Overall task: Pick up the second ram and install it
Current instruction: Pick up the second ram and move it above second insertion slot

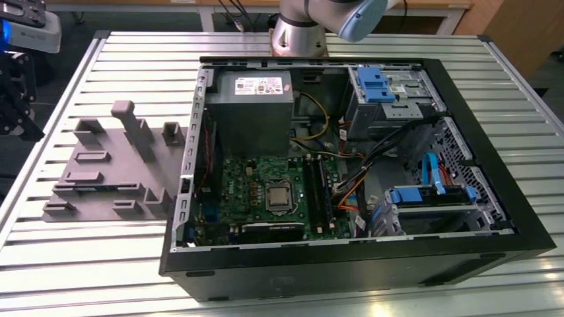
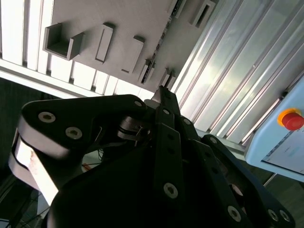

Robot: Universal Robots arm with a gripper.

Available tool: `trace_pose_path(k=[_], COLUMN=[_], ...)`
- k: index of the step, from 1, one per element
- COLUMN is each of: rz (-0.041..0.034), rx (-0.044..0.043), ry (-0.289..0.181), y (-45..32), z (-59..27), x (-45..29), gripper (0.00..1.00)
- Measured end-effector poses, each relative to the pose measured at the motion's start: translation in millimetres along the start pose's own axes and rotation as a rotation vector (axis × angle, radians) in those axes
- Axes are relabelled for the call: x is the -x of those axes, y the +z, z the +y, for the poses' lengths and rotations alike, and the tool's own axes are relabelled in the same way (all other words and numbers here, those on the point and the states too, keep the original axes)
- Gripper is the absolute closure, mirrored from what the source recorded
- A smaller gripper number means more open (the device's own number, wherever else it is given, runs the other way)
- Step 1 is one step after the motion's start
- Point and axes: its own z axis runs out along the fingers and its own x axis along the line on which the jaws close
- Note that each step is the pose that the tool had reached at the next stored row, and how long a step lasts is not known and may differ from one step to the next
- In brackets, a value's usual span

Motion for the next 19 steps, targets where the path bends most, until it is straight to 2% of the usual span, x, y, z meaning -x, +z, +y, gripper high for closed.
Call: trace_pose_path(k=[19], rz=[0.0009], rx=[0.0003], ry=[-0.019], y=[9.2], z=[-0.4], x=[-0.2], gripper=[0.89])
